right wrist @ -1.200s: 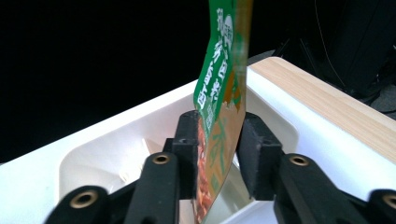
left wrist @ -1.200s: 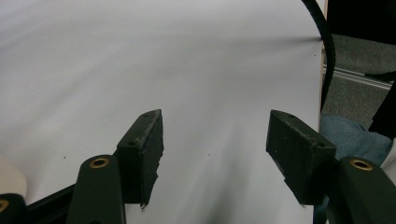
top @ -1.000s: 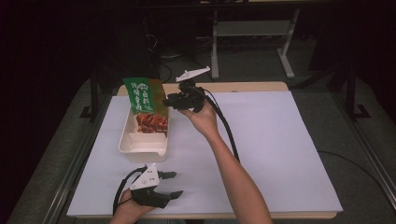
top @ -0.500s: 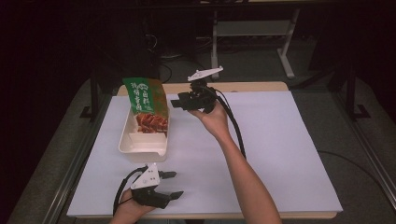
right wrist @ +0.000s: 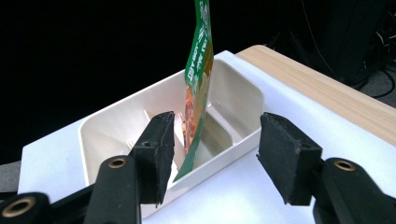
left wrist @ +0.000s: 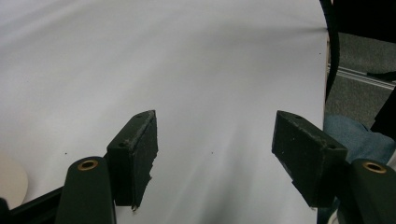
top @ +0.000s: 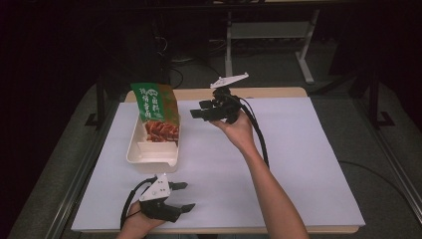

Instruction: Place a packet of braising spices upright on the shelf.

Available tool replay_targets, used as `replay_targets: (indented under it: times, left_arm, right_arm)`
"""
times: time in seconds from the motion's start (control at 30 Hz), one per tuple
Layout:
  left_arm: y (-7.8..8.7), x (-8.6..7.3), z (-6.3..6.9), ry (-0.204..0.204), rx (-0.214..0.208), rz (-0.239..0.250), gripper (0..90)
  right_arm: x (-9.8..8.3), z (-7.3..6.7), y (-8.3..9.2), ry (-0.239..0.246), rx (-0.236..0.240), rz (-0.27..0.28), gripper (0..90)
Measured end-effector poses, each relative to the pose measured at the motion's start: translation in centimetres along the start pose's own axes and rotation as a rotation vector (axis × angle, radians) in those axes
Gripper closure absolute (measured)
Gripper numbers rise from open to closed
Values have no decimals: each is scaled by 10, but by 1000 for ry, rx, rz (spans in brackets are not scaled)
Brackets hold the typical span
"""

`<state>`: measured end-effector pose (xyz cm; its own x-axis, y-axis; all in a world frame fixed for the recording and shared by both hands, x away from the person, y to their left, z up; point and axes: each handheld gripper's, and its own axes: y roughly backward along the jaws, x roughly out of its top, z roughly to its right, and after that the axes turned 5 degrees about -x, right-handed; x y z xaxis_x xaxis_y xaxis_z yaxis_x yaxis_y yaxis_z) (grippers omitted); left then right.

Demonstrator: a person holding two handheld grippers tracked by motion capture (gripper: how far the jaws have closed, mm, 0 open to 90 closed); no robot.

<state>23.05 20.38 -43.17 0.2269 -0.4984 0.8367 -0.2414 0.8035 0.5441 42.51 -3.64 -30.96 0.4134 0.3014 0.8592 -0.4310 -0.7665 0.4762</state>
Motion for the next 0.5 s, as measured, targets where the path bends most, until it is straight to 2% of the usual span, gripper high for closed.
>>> replay_targets:
  times: [0.5]
  left_arm:
    - [-1,0,0,-1,-2,-5,308]
  right_arm:
    - [-16,9,22,-18,-14,-7,400]
